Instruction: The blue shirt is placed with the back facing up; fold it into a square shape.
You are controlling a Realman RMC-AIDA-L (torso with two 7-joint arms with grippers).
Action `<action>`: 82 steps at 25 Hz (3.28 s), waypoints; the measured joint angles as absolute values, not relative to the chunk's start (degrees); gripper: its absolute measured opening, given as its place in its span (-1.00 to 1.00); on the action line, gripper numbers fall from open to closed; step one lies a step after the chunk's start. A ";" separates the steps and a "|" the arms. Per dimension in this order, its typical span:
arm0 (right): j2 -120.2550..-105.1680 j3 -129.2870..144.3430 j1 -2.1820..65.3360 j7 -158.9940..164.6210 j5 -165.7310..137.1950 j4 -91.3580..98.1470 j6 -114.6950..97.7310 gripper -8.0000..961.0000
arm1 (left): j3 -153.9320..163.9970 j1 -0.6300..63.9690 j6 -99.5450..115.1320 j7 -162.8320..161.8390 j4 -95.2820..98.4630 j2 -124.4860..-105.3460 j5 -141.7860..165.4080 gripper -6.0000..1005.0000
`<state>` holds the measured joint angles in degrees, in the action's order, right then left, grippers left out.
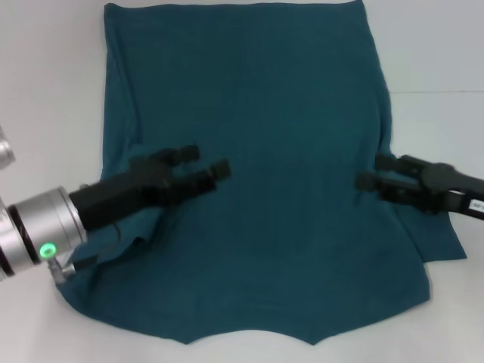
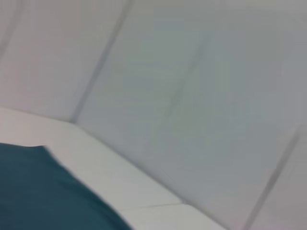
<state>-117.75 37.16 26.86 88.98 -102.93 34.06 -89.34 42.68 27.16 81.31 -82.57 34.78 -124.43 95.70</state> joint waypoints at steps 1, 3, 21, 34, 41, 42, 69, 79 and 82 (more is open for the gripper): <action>-117.40 36.40 26.43 89.24 -102.97 34.09 -89.30 0.68 | 42.88 27.08 82.45 -81.51 34.24 -124.43 95.82 0.68; -116.72 35.46 25.72 90.21 -103.09 34.17 -89.15 0.74 | 43.59 26.92 84.18 -79.16 33.13 -124.44 96.08 0.67; -112.63 34.12 23.78 108.36 -117.43 41.63 -78.30 0.95 | 53.97 26.90 84.87 -62.22 27.96 -124.63 99.16 0.66; -113.02 34.30 25.12 115.80 -122.08 41.35 -73.84 0.94 | 57.94 27.06 80.78 -57.08 28.09 -124.63 99.23 0.66; -114.62 34.62 26.03 115.84 -122.08 40.81 -70.59 0.94 | 57.68 27.18 80.69 -57.04 28.29 -124.62 99.22 0.66; -114.88 34.64 26.26 115.73 -122.08 40.73 -70.25 0.94 | 57.68 27.18 80.68 -57.02 28.30 -124.60 99.22 0.66; -115.84 35.61 29.40 114.68 -122.07 33.40 -63.92 0.75 | 57.72 27.15 80.59 -57.06 27.94 -124.47 99.31 0.66; -115.83 34.72 28.89 114.62 -120.17 32.83 -64.07 -0.16 | 57.65 27.15 80.59 -57.15 27.95 -124.45 99.31 0.66; -115.84 34.28 28.94 114.50 -120.11 32.62 -63.89 -0.41 | 57.65 27.15 80.60 -57.17 28.01 -124.45 99.31 0.66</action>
